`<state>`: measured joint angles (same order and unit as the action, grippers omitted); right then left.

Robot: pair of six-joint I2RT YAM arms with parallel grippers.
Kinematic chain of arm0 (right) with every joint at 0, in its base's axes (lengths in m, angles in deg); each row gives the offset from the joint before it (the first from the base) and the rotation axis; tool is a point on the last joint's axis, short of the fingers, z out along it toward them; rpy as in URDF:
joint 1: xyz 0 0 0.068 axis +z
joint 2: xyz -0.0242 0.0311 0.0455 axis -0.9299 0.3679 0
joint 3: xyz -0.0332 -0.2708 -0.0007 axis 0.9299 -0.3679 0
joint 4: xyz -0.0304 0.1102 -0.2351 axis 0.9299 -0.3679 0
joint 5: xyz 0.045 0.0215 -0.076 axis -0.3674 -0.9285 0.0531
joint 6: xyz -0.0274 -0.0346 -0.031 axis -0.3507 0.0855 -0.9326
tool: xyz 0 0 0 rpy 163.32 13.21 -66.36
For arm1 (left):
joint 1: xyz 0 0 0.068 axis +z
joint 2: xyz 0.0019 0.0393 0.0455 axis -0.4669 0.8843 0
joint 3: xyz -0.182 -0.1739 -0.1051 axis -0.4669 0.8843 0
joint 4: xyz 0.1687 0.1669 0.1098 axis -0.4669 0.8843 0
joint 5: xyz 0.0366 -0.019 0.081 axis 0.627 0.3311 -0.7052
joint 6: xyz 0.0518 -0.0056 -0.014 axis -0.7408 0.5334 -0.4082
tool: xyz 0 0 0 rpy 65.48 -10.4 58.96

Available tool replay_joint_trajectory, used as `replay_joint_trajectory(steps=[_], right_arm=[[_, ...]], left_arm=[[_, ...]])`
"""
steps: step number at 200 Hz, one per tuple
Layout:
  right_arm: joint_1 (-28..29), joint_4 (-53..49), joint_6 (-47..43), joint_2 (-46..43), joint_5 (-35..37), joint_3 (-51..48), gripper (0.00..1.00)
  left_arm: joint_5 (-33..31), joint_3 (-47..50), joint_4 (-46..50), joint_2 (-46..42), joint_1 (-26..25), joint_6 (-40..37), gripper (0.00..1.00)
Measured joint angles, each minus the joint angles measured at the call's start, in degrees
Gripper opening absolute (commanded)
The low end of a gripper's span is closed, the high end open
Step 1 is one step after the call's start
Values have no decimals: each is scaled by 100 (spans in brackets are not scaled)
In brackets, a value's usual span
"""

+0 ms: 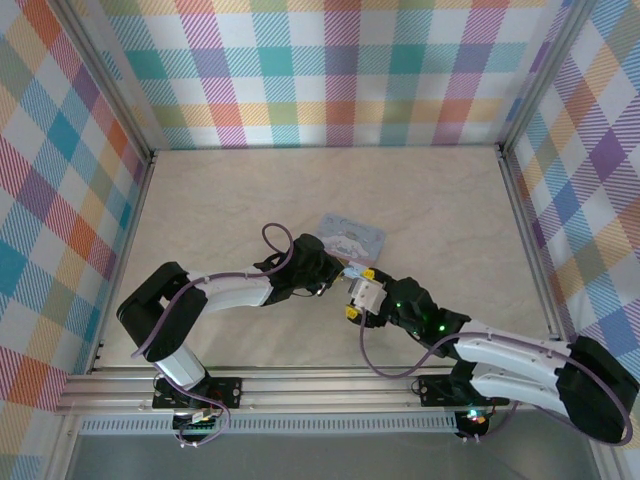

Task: Unlock the padlock with the key

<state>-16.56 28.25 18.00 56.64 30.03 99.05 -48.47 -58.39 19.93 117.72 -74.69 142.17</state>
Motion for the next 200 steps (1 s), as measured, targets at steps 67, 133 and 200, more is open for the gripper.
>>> replay_joint_trajectory(steps=[67,133,200], right_arm=[[26,708,-678,1207,205,90,64],[28,1403,-881,1759,234,297,46],[26,1735,-887,2063,380,389,31]], left_arm=[[13,0,-4,0,0,20,0],[17,0,-2,0,0,22,0],[22,0,-4,0,0,22,0]])
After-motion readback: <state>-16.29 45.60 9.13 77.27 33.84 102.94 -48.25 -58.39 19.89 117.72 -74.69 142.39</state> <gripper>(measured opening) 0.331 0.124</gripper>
